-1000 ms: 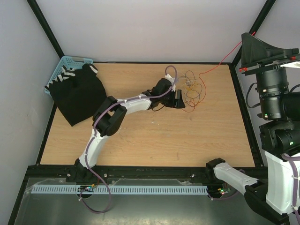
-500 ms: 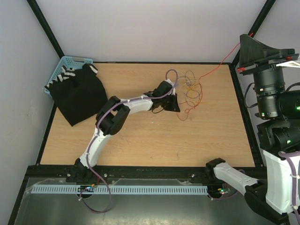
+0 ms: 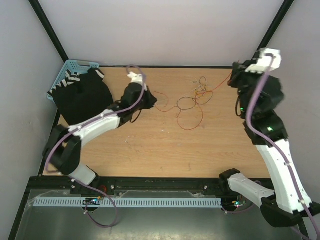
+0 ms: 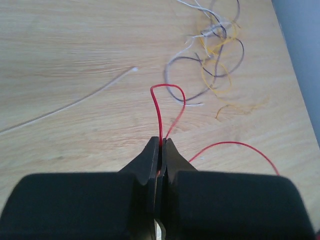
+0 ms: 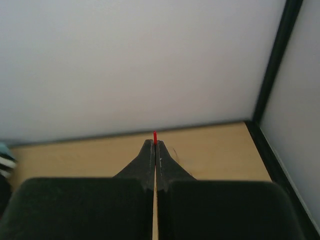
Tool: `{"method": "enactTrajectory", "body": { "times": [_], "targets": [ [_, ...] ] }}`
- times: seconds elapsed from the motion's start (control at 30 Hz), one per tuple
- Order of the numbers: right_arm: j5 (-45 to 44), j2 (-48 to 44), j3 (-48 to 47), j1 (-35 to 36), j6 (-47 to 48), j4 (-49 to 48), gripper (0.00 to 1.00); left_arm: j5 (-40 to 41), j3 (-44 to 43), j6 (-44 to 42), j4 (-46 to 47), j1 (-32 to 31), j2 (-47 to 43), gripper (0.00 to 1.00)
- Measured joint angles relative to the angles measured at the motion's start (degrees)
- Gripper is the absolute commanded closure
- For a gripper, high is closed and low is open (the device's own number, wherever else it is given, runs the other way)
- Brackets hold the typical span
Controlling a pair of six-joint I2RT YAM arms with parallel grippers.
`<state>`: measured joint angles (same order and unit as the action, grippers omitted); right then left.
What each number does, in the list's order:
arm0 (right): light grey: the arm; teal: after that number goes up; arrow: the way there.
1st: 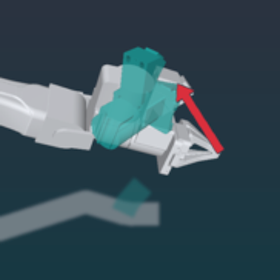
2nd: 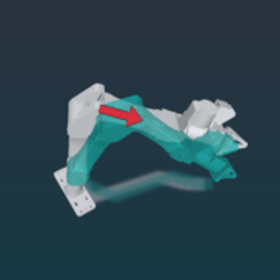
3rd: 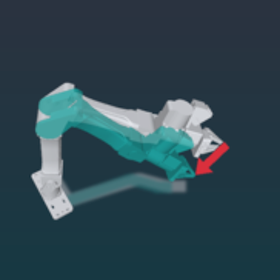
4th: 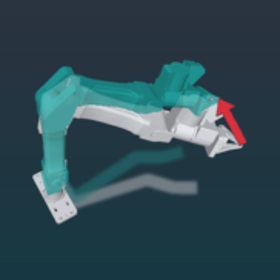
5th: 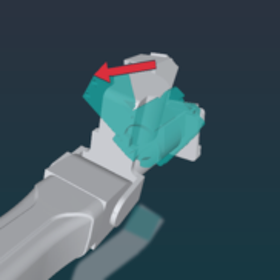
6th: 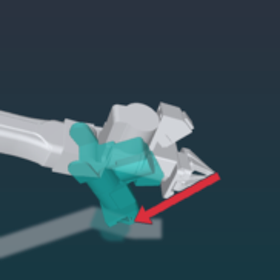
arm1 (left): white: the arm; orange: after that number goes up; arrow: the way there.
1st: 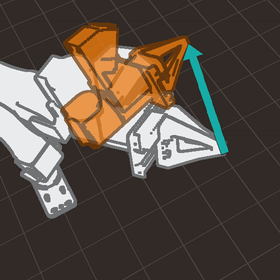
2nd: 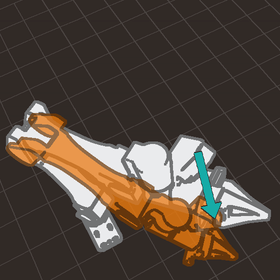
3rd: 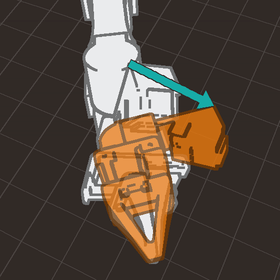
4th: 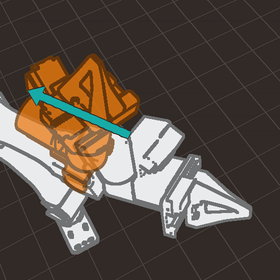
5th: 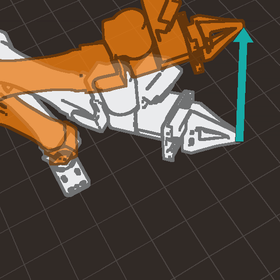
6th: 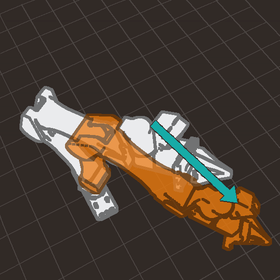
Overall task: Zip-tie the wires
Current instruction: Pick up the cable at the center of the board, then straighten the cable at the center of the board.
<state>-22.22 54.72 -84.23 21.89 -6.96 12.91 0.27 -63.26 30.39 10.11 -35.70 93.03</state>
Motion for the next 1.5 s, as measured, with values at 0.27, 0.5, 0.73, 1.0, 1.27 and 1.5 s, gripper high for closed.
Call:
{"method": "enactTrajectory", "body": {
  "times": [0.27,0.5,0.73,1.0,1.27,1.5],
  "targets": [
    [-8.5,6.1,14.4,0.0,0.4,2.4,1.0,14.5,19.5,4.2,0.2,0.2,-19.5,1.0],
    [-12.8,8.9,22.5,-3.1,-1.8,1.4,1.0,27.8,32.2,12.9,-7.3,-1.8,-32.9,1.0],
    [-20.8,11.0,33.8,-9.0,-3.7,-1.9,1.0,37.8,39.2,20.0,-16.9,-3.3,-45.8,1.0],
    [-28.2,17.9,37.3,-21.1,-7.6,-5.8,1.0,41.3,42.1,26.6,-24.3,-4.2,-47.0,1.0],
    [-32.0,25.4,39.1,-30.3,-8.2,-9.7,1.0,43.6,46.2,30.8,-28.1,-4.5,-48.2,1.0],
    [-29.8,29.4,39.1,-36.7,-8.8,-12.8,1.0,44.5,46.3,32.2,-27.6,-4.6,-46.2,1.0]
  ]
}}
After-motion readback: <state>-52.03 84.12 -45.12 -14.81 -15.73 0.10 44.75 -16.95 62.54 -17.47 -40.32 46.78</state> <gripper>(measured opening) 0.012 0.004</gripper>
